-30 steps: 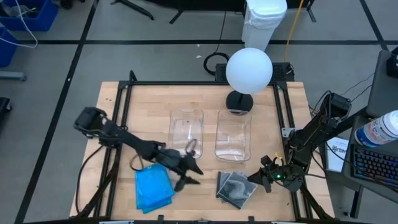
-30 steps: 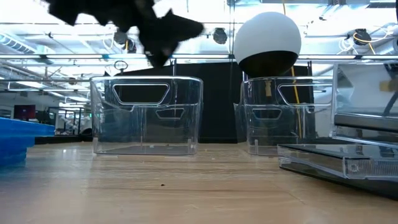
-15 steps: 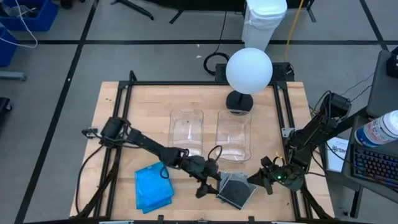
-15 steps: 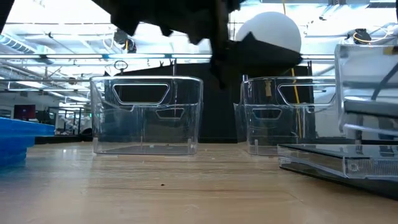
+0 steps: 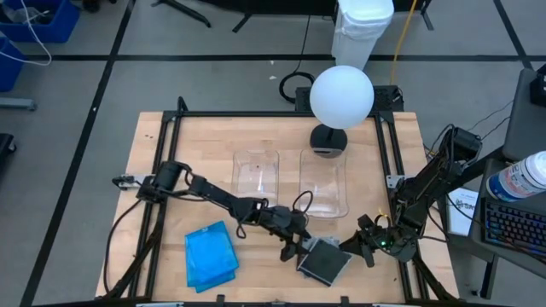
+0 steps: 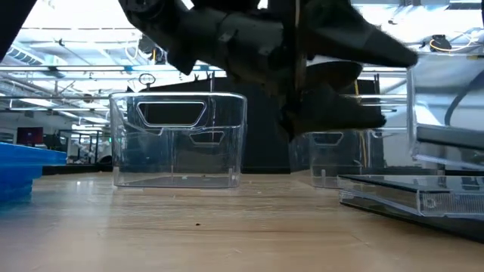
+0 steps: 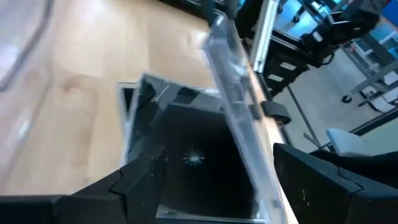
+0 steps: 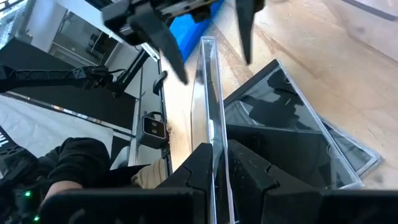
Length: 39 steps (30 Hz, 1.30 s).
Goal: Pick & place jewel cases by type
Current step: Put the black cd case into the right transparent bin
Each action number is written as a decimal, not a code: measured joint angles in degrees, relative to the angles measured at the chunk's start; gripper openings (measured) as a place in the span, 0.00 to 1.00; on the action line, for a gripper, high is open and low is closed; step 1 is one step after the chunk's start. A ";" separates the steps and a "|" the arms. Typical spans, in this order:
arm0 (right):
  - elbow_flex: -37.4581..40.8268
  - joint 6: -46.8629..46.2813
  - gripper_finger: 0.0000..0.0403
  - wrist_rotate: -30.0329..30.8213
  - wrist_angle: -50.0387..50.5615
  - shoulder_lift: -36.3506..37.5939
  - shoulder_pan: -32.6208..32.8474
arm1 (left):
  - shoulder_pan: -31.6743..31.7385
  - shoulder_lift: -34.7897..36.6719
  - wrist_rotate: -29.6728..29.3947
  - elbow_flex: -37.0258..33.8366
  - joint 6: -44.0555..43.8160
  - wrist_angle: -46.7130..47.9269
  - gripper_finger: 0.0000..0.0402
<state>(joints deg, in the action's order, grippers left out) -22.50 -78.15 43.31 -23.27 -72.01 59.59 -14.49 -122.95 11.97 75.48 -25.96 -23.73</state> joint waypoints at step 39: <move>-0.20 12.09 0.08 -1.59 -9.13 0.14 -4.17 | -1.82 0.23 0.48 -0.04 9.07 -3.65 0.06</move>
<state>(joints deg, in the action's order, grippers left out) -22.70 -66.06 41.72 -32.40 -71.86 55.42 -16.31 -122.72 12.45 75.44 -16.90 -27.38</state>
